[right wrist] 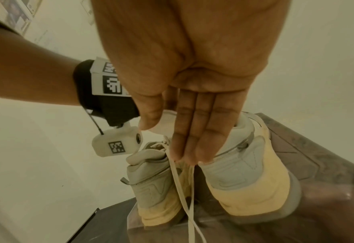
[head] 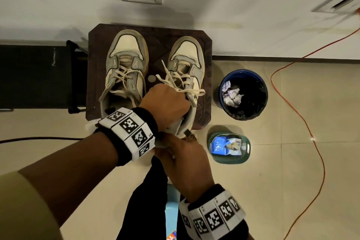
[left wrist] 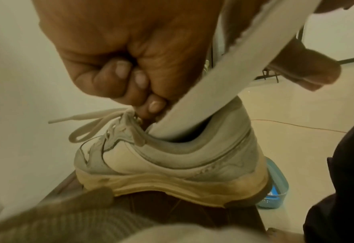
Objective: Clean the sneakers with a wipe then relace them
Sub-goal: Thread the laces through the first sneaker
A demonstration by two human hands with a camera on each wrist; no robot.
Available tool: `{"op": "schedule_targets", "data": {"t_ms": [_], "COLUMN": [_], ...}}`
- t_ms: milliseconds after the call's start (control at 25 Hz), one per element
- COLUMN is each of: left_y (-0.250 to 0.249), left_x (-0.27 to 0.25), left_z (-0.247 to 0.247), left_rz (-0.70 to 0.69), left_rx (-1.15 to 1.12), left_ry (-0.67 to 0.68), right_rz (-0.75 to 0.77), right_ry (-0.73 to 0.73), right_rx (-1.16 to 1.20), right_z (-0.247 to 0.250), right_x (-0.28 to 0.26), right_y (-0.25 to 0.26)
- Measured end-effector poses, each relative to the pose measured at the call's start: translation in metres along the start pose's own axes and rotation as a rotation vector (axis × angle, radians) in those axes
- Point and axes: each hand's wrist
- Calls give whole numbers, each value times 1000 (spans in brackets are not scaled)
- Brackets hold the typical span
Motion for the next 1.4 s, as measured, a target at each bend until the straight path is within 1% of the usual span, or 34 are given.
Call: {"op": "schedule_targets", "data": {"t_ms": [120, 240, 320, 440, 560, 640, 760, 880, 960, 1000, 1120, 1200, 1280, 1400], "left_y": [-3, 1, 5, 6, 13, 19, 10, -4, -5, -6, -15, -17, -16, -12], "left_x": [7, 12, 13, 10, 8, 9, 11, 10, 11, 12, 16, 17, 16, 17], "left_z": [3, 1, 0, -3, -9, -11, -14, -21, -19, -17, -12, -9, -6, -3], "left_rz": [-15, -19, 28, 91, 86, 74, 74, 123, 126, 110, 21, 3, 44, 176], "left_rx": [10, 33, -24, -116, -215, -248, -138, -24, -7, 3, 21, 36, 7, -158], "left_ry": [-24, -27, -29, -73, -80, -80, -112, -115, -170, -171, -88, -123, -160, -144], "right_rz": [32, -5, -25, -57, -99, -127, -142, -123, -114, -112, -103, -105, -107, -100], "right_ry": [-51, -63, -92, -105, -141, -128, -85, -36, -17, -10, 0, 9, 10, 6], "right_rx": [-71, -86, -74, -63, -46, -46, -24, -21, -50, -61, -60, -40, -29, -56], "right_z": [5, 13, 18, 26, 34, 37, 38, 42, 46, 47, 49, 48, 47, 48], "right_x": [-4, -7, -10, -11, -9, -9, -11, -10, -7, -6, -5, -4, -3, -2], "right_y": [2, 0, -3, -10, -20, -27, -36, -39, -40, -41, -43, -43, -44, -49]}}
Point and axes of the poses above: each hand's wrist, its own x-axis towards the middle knuckle, its own z-axis out of the back of the hand, y = z × x, and after that the axes turned 5 degrees about z, right-handed
